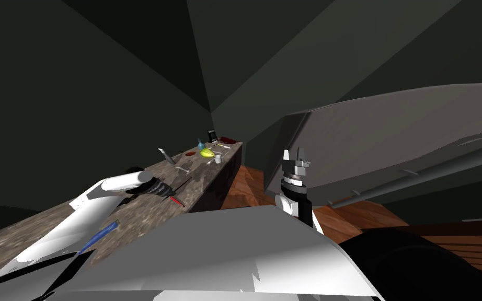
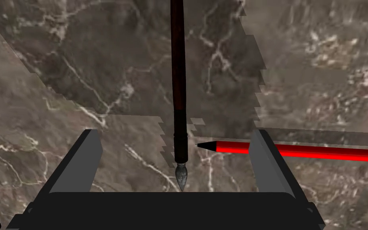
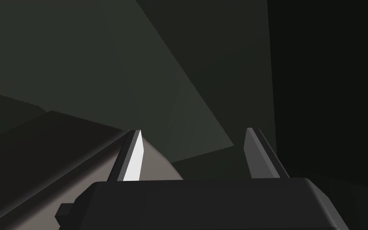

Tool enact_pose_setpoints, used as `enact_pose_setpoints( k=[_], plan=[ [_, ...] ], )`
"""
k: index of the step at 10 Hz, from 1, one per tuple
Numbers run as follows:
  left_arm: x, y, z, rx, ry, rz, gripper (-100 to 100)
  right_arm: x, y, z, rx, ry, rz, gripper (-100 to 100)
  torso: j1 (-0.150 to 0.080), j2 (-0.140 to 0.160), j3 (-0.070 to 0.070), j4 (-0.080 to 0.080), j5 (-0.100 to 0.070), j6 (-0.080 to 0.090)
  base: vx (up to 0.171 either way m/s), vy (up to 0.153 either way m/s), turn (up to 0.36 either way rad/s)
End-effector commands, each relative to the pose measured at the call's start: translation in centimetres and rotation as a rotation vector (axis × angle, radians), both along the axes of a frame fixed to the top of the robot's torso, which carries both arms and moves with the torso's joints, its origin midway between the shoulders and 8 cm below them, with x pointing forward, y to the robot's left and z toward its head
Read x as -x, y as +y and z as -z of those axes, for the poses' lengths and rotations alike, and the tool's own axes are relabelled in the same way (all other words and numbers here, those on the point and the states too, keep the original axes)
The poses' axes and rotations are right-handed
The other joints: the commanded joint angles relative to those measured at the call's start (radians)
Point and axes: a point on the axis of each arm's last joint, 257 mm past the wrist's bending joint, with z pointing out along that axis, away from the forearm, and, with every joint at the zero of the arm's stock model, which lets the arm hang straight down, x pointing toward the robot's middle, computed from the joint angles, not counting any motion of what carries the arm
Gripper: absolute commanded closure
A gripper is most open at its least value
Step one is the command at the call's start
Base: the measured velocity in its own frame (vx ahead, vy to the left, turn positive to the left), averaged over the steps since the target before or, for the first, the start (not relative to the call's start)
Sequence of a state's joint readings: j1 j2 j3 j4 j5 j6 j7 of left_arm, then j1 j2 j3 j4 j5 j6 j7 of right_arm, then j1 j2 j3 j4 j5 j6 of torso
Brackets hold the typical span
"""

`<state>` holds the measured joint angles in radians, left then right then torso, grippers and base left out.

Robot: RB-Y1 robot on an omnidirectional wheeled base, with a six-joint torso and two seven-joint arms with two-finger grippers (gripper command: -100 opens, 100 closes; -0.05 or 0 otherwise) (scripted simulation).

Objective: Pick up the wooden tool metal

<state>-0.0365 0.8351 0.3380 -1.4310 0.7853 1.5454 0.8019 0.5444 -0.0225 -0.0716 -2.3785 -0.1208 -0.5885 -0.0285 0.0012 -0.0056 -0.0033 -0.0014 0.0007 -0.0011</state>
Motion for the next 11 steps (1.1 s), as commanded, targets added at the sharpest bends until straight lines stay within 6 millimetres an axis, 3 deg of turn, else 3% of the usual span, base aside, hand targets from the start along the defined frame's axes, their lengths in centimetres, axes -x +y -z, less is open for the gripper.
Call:
enact_pose_setpoints(
  k=[1, 2, 3, 4, 6, 7, 8, 11],
  plan=[
    [0.9, -0.4, 0.4, 0.027, 0.032, -0.022, -100, 0.0, 0.0, 0.0, 0.000, 0.000, 0.000, 0, 0.000, 0.000, 0.000, 0.000, 0.000, 0.000, 0.059, 0.015, -0.062],
    [0.5, -0.2, 0.2, 0.016, 0.019, -0.013, -100, 0.0, 0.0, 0.0, 0.000, 0.000, 0.000, 0, -0.001, 0.001, 0.000, 0.000, 0.000, 0.000, 0.024, 0.008, -0.012],
    [0.6, -0.2, 0.3, 0.019, 0.023, -0.015, 0, 0.0, 0.0, 0.0, 0.000, 0.000, 0.000, 0, -0.001, 0.003, 0.001, 0.001, 0.000, 0.000, 0.005, 0.002, 0.002],
    [0.6, -0.2, 1.4, 0.019, 0.020, -0.016, -100, 0.0, 0.0, 0.0, 0.000, 0.000, 0.000, 0, -0.002, 0.004, 0.002, 0.001, 0.000, 0.000, 0.011, 0.003, -0.008],
    [0.7, -0.2, 2.6, 0.019, 0.019, -0.016, -100, 0.0, 0.0, 0.0, 0.000, 0.000, 0.000, 0, -0.001, 0.004, 0.002, 0.001, 0.000, 0.000, 0.014, 0.004, -0.006],
    [0.7, -0.1, 2.2, 0.020, 0.022, -0.017, -100, 0.0, 0.0, 0.0, 0.000, 0.000, 0.000, 0, -0.001, 0.004, 0.002, 0.001, 0.000, 0.000, 0.006, 0.001, -0.001],
    [0.7, -0.1, 2.3, 0.019, 0.020, -0.016, 100, 0.0, 0.0, 0.0, 0.000, 0.000, 0.000, 0, -0.002, 0.005, 0.003, 0.001, -0.001, 0.000, 0.000, 0.000, 0.000],
    [0.7, -0.1, 2.2, 0.019, 0.019, -0.016, 100, 0.0, 0.0, 0.0, 0.000, 0.000, 0.000, 0, -0.001, 0.005, 0.003, 0.001, 0.000, 0.000, 0.000, 0.000, 0.000]
  ],
)
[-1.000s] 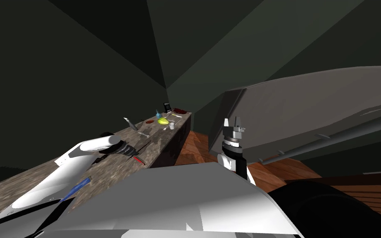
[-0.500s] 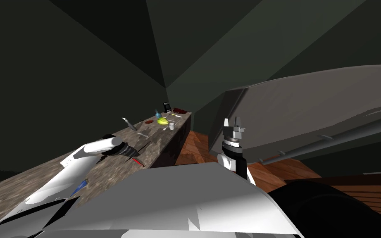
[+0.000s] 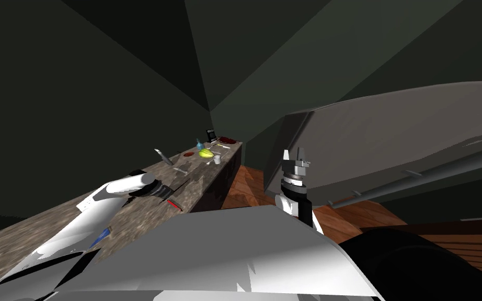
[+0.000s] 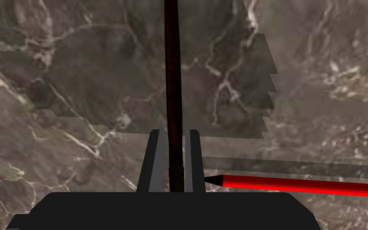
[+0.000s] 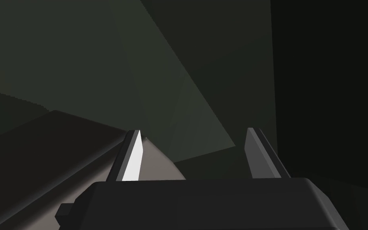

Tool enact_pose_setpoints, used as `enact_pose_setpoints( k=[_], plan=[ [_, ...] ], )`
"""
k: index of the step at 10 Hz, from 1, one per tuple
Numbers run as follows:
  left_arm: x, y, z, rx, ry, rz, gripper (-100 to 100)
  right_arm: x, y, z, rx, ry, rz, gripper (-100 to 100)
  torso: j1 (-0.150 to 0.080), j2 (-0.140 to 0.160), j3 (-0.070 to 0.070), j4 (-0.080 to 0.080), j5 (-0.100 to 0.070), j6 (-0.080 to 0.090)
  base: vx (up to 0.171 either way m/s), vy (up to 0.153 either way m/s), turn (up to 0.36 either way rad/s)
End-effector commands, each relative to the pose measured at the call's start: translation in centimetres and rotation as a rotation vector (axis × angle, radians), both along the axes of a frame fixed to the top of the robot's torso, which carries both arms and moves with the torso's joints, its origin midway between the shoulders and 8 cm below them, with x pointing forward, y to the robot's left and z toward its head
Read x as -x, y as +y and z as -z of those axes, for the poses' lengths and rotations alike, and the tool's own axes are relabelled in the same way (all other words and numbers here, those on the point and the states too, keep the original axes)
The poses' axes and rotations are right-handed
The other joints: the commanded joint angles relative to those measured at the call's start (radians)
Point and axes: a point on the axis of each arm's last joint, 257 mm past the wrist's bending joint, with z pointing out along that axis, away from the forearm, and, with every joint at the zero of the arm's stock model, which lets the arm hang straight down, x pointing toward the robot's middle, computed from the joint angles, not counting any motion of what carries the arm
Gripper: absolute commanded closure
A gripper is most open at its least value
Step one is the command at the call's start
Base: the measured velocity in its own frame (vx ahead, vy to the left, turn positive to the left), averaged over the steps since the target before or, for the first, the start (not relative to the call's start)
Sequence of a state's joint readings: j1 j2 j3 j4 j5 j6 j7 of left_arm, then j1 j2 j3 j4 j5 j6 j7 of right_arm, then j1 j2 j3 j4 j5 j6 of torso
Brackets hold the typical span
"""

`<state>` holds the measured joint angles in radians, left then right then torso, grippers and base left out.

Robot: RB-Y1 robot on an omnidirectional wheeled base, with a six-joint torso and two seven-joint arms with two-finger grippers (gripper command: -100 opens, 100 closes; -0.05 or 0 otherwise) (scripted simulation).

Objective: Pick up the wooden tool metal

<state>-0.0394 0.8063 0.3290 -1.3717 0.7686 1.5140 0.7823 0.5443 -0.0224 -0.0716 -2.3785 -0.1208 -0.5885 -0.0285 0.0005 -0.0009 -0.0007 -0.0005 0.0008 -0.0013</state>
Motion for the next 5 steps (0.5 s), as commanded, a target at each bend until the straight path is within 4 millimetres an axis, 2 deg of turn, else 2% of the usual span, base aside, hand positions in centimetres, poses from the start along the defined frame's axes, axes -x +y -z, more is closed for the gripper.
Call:
enact_pose_setpoints(
  k=[1, 2, 3, 4, 5],
  plan=[
    [0.0, 0.0, 0.0, 0.000, 0.000, 0.000, 100, 0.0, 0.0, 0.0, 0.000, 0.000, 0.000, 0, 0.000, 0.000, 0.000, 0.000, 0.000, 0.000, 0.000, 0.000, 0.000],
    [0.0, 0.0, 0.0, 0.000, 0.000, 0.000, 0, 0.0, 0.0, 0.0, 0.000, 0.000, 0.000, 0, 0.000, 0.000, 0.000, 0.000, 0.000, 0.000, 0.000, 0.000, 0.000],
    [-0.1, -0.1, -1.0, 0.000, 0.001, 0.000, 100, 0.0, 0.0, 0.0, 0.000, 0.000, 0.000, 0, 0.000, 0.000, 0.000, 0.000, 0.000, 0.000, -0.010, -0.003, 0.008],
    [-0.1, -0.1, -1.5, 0.000, 0.002, 0.001, 100, 0.0, 0.0, 0.0, 0.000, 0.000, 0.000, 0, 0.000, 0.000, 0.000, 0.000, -0.001, 0.000, -0.013, -0.004, 0.005],
    [-0.2, -0.1, -1.1, -0.001, -0.001, 0.001, 100, 0.0, 0.0, 0.0, 0.000, 0.000, 0.000, 0, -0.001, 0.001, 0.001, 0.000, 0.000, 0.000, -0.005, -0.002, 0.002]
  ],
)
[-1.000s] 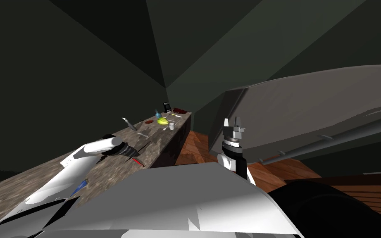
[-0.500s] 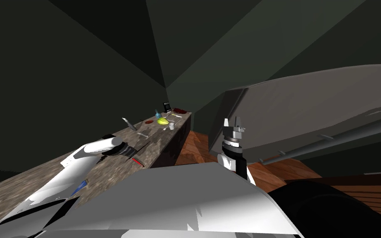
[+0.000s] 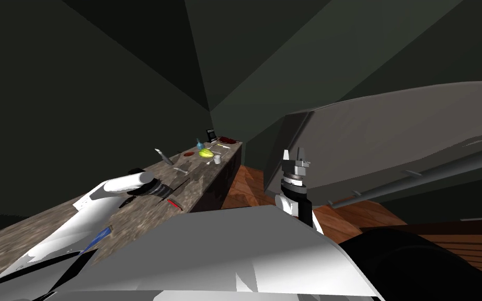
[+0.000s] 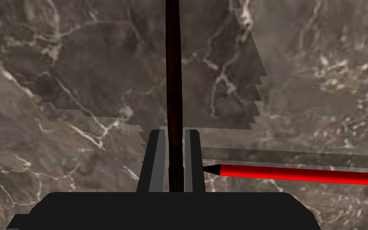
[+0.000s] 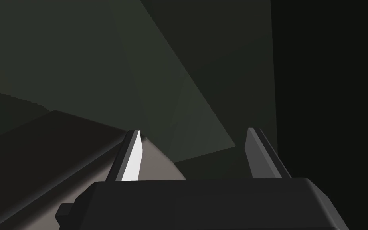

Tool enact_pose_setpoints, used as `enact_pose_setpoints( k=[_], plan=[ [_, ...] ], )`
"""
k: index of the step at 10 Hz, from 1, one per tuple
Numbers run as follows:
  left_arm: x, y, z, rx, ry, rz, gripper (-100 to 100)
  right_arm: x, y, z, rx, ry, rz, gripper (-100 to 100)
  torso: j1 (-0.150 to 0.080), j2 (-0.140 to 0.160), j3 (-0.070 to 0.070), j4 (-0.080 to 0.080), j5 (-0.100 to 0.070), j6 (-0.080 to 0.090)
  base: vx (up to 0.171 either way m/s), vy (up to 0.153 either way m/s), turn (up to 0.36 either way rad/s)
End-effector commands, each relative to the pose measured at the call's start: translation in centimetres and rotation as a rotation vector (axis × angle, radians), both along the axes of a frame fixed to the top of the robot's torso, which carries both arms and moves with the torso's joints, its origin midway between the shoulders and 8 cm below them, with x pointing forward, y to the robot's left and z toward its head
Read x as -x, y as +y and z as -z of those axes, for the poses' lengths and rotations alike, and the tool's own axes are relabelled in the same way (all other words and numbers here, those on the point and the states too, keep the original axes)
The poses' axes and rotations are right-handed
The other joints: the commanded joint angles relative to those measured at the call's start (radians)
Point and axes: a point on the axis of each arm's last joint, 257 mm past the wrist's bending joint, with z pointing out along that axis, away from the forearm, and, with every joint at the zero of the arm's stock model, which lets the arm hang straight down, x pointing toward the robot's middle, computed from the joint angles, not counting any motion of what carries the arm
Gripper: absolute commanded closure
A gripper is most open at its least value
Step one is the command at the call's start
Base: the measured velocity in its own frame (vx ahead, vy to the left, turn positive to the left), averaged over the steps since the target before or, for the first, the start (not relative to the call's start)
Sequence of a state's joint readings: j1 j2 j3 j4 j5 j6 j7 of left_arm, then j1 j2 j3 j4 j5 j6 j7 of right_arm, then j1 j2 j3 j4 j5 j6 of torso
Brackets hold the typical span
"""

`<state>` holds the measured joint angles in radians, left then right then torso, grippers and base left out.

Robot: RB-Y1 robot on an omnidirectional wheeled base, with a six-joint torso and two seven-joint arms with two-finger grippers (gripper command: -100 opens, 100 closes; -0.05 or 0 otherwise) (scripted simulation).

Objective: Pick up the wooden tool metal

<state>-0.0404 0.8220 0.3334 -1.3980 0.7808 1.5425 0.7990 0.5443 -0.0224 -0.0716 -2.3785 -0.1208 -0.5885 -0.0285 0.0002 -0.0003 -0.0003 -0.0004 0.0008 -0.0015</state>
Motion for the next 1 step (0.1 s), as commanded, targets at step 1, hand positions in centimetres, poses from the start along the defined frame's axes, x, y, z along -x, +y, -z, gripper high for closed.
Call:
enact_pose_setpoints(
  k=[1],
  plan=[
    [0.00, 0.00, 0.00, 0.000, 0.000, 0.000, 0, 0.00, 0.00, 0.00, 0.000, 0.000, 0.000, 0, 0.000, 0.000, 0.000, 0.000, 0.000, 0.000, 0.000, 0.000, 0.000]
  ],
)
